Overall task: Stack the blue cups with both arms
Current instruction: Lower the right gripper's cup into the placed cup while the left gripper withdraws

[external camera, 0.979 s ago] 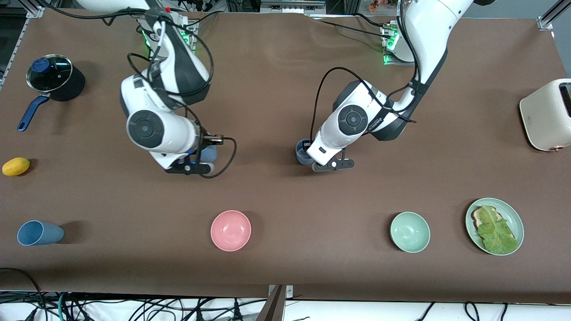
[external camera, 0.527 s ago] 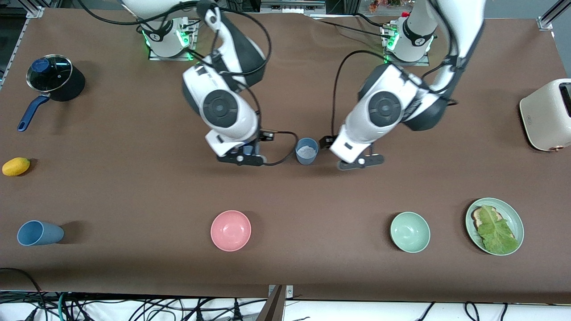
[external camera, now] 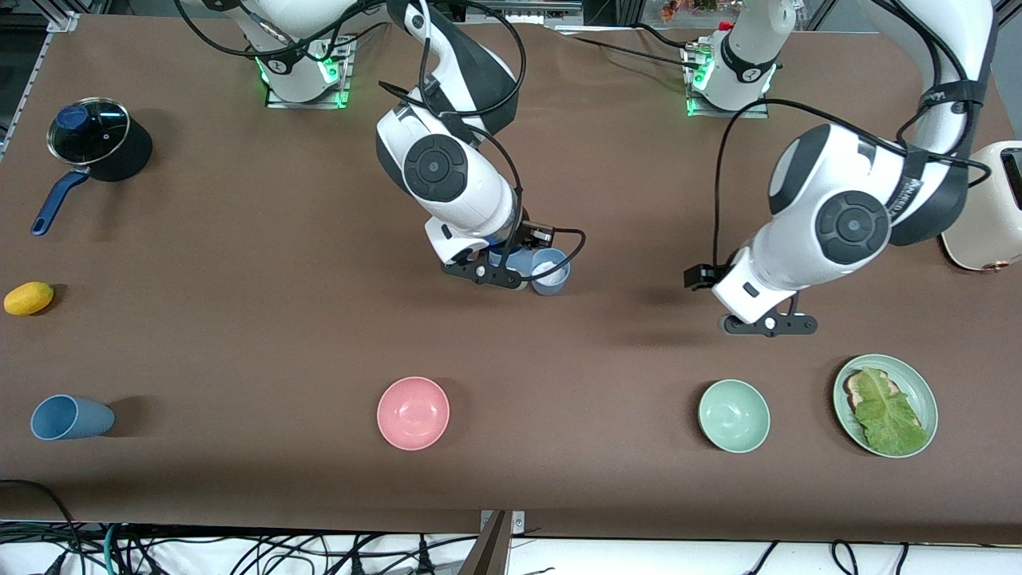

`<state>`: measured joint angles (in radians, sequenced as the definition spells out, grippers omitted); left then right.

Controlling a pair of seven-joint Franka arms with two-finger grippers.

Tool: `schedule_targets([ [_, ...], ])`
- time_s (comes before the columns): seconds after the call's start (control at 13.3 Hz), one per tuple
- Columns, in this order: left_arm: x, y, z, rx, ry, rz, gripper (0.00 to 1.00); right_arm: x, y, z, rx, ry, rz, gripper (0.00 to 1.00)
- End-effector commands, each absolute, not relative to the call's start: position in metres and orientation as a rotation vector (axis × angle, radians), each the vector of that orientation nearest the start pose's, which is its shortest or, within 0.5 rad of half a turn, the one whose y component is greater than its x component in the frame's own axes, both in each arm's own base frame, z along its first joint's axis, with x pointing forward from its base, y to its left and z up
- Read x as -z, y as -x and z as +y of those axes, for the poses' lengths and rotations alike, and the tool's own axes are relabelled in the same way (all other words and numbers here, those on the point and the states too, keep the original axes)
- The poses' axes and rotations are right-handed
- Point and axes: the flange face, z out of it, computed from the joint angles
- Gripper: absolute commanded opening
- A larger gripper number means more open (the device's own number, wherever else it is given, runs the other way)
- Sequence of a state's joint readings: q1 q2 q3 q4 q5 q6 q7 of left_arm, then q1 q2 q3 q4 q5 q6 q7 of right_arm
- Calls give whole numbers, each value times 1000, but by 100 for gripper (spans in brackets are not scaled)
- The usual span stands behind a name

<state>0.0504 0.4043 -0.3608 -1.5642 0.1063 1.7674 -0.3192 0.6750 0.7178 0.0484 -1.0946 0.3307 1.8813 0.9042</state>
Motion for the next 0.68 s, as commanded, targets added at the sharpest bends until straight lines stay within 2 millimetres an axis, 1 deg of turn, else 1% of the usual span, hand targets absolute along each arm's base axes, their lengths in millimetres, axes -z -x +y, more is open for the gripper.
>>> schedule_targets([
  [0.0,-416,-633,-153,-288,3093,88,100,-393,-558,537,-314,2735,432,0],
  [0.15,-417,-637,-136,-288,3090,60,100,-384,-560,545,-294,2701,464,0],
  [0.23,-416,-636,-133,-300,3088,76,100,-379,-559,549,-292,2689,466,0],
  [0.6,-417,-637,-132,-303,3089,76,100,-369,-558,551,-309,2695,467,0],
])
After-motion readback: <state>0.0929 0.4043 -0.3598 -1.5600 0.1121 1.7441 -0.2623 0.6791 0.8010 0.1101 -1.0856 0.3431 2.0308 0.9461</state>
